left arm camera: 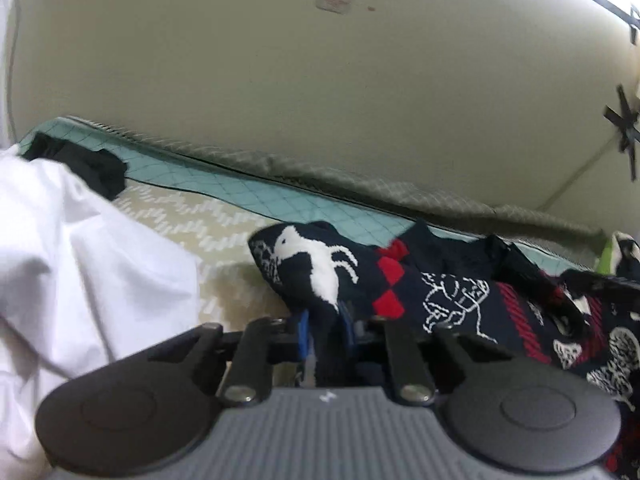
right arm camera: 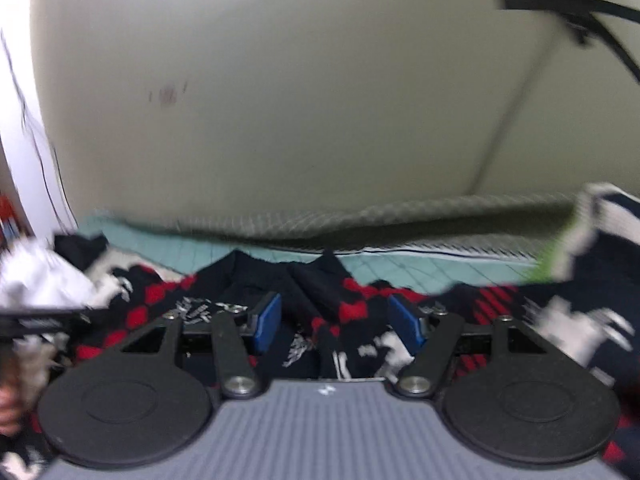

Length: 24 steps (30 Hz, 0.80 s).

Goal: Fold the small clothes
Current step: 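Grasp the sweater hem with the left gripper while the right gripper lifts a sleeve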

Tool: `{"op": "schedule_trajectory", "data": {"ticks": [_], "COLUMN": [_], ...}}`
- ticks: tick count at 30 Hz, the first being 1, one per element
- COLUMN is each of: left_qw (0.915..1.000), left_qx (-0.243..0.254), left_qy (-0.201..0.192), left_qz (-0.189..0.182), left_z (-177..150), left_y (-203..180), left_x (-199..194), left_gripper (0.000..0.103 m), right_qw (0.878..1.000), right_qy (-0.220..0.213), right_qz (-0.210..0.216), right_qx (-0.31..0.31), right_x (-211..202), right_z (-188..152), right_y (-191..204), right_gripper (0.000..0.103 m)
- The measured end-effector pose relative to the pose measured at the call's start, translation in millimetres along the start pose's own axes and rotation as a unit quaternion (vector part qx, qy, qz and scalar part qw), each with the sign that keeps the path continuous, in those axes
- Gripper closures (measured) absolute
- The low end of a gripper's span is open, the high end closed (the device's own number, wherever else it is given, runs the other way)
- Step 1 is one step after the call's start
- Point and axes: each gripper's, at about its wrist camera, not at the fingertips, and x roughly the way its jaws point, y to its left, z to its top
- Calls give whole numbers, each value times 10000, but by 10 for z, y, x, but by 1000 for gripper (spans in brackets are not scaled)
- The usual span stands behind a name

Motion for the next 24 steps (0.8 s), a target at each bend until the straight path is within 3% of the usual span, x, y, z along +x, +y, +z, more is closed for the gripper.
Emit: {"op": "schedule_trajectory", "data": {"ticks": [2,3,5,9,12,16,20,21,22,23,24], "left_qw": [9999,9999,9997,10000,9996,9995,9988,9986,9982,9979,9975], "left_qx": [-115,-159,-187,21,212,169,-66,-140,-215,-251,-250], "left_qy": [-11,3,13,-26,-67,-169,-467,-513,-552,-577,-593], "left_qz": [6,-59,-131,8,190,203,142,59,-62,-163,-284], "left_z": [-2,0,-1,-8,-31,-15,44,57,67,73,72], "left_y": [86,126,156,85,25,46,129,152,170,167,156], "left_x": [0,1,-4,7,-19,-102,-255,-294,-333,-352,-377], "left_gripper": [92,92,91,83,71,68,61,59,57,55,55], "right_qw": [9993,9984,9986,9903,9793,9699,9433,9376,9330,9295,9227], "right_qy": [231,386,249,-517,-568,-975,-1649,-1697,-1684,-1649,-1639], "right_qz": [-131,-234,-437,-1140,-1735,-1661,-1584,-1480,-1386,-1310,-1343], "right_qx": [-254,-347,-170,602,876,1493,2408,2651,2862,3028,3219], "right_x": [220,364,328,-288,-691,-1321,-2005,-2145,-2279,-2386,-2501], "right_z": [8,7,3,-40,-225,-462,-798,-902,-997,-1078,-1183], "right_y": [100,126,83,-291,-531,-772,-1000,-1067,-1131,-1182,-1235], "right_gripper": [79,103,103,103,103,103,103,94,60,50,48]}}
